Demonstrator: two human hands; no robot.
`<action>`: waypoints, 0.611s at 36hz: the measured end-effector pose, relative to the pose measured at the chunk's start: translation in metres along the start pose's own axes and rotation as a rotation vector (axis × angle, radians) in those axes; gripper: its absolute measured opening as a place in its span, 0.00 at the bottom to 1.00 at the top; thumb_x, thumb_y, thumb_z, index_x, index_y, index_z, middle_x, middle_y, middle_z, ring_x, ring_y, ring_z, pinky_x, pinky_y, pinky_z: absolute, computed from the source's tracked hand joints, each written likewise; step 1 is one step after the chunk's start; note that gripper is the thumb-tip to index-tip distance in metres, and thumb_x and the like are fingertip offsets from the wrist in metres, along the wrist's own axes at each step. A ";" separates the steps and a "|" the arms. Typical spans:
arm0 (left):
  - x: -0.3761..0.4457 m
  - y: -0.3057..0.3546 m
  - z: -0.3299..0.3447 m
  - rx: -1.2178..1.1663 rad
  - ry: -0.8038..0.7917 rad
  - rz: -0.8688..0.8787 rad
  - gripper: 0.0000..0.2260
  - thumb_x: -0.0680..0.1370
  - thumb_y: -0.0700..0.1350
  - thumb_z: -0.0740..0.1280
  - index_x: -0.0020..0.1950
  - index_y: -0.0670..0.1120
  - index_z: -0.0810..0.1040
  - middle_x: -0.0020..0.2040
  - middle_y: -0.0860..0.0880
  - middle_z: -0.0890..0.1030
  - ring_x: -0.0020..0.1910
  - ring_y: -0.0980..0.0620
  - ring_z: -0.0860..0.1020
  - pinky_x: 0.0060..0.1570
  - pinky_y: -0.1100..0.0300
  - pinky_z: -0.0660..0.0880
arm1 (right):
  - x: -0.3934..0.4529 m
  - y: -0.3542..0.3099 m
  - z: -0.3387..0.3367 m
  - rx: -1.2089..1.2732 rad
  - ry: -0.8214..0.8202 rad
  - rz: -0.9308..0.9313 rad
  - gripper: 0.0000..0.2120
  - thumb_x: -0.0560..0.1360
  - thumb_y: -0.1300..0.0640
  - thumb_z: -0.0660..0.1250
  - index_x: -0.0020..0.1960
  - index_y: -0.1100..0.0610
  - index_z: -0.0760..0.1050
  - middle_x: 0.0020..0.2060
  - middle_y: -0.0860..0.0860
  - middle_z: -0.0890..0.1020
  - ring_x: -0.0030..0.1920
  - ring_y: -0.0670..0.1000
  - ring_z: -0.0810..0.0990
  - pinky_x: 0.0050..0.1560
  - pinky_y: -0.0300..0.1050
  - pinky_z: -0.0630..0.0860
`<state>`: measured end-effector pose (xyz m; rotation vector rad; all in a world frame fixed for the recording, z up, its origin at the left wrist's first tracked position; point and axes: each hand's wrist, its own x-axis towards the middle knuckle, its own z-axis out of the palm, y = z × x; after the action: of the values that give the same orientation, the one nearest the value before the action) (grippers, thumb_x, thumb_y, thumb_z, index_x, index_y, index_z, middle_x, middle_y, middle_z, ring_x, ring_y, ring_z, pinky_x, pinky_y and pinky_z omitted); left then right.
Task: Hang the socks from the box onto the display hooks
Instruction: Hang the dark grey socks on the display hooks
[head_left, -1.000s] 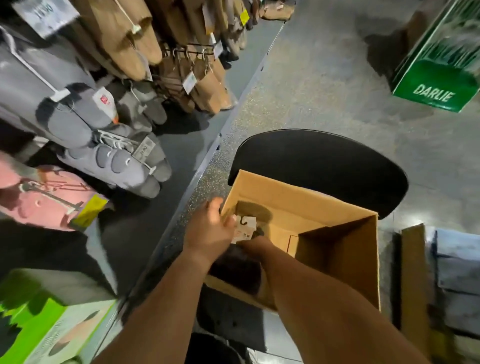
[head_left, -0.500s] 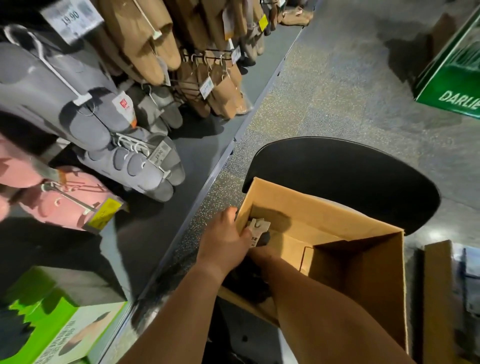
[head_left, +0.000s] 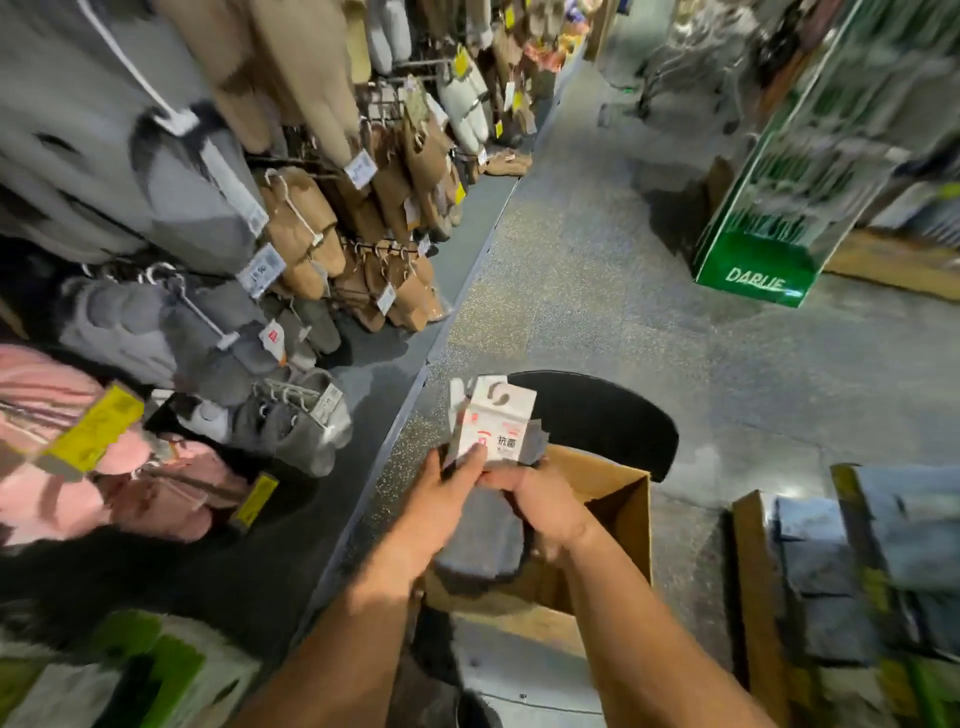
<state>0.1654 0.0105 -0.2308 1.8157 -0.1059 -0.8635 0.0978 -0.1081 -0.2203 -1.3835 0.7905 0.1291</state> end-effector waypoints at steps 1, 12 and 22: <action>-0.018 0.015 -0.007 -0.098 -0.018 0.018 0.18 0.75 0.63 0.66 0.63 0.60 0.71 0.62 0.57 0.77 0.59 0.58 0.74 0.59 0.59 0.65 | -0.019 -0.018 0.004 -0.013 -0.020 -0.040 0.15 0.73 0.59 0.70 0.60 0.53 0.79 0.58 0.50 0.83 0.59 0.52 0.80 0.63 0.52 0.76; -0.162 0.084 -0.118 -0.245 0.206 0.312 0.19 0.77 0.65 0.66 0.68 0.68 0.68 0.67 0.61 0.77 0.61 0.64 0.77 0.61 0.60 0.77 | -0.136 -0.138 0.110 -0.011 -0.139 -0.447 0.21 0.73 0.48 0.74 0.63 0.50 0.75 0.55 0.48 0.85 0.56 0.52 0.83 0.62 0.58 0.77; -0.345 0.022 -0.220 -0.371 0.896 0.593 0.11 0.85 0.42 0.61 0.66 0.49 0.75 0.58 0.51 0.85 0.59 0.57 0.82 0.57 0.65 0.78 | -0.255 -0.110 0.289 -0.402 -0.481 -0.742 0.19 0.79 0.42 0.64 0.65 0.51 0.70 0.54 0.46 0.81 0.58 0.50 0.80 0.53 0.40 0.71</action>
<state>0.0513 0.3302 -0.0020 1.5328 0.0870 0.3559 0.0876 0.2213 0.0086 -1.8466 -0.1864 0.0337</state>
